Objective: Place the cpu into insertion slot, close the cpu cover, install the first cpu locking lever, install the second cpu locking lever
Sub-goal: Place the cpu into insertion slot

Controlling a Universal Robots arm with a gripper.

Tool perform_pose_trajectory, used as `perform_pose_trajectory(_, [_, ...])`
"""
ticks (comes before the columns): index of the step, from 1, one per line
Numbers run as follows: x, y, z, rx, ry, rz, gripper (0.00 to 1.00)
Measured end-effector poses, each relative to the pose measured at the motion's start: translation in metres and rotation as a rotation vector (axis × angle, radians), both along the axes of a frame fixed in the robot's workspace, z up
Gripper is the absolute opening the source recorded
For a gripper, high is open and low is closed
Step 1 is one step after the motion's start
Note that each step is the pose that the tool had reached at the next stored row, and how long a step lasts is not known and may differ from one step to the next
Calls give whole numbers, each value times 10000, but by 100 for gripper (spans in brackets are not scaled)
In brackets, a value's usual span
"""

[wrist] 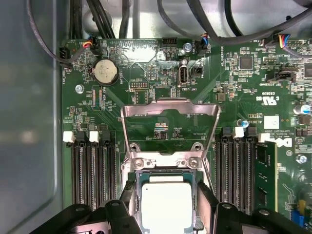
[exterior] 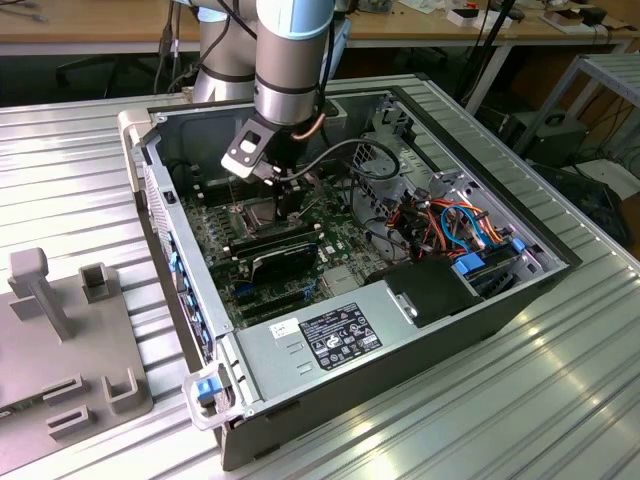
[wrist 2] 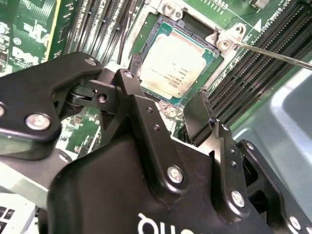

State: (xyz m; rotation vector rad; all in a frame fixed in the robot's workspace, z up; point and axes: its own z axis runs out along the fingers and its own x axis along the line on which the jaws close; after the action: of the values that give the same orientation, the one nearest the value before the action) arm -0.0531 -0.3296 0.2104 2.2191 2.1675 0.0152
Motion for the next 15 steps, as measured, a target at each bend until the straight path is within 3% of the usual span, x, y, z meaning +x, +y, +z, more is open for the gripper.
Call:
perform_pose_trajectory(3, [-5, 0, 82, 1, 1, 2, 62])
perform_pose_trajectory(8, [-23, 0, 97, 1, -1, 1, 60])
perform_pose_trajectory(14, [-26, 0, 102, 0, 0, 1, 24])
perform_pose_trajectory(15, [-26, 0, 102, 0, 0, 1, 24])
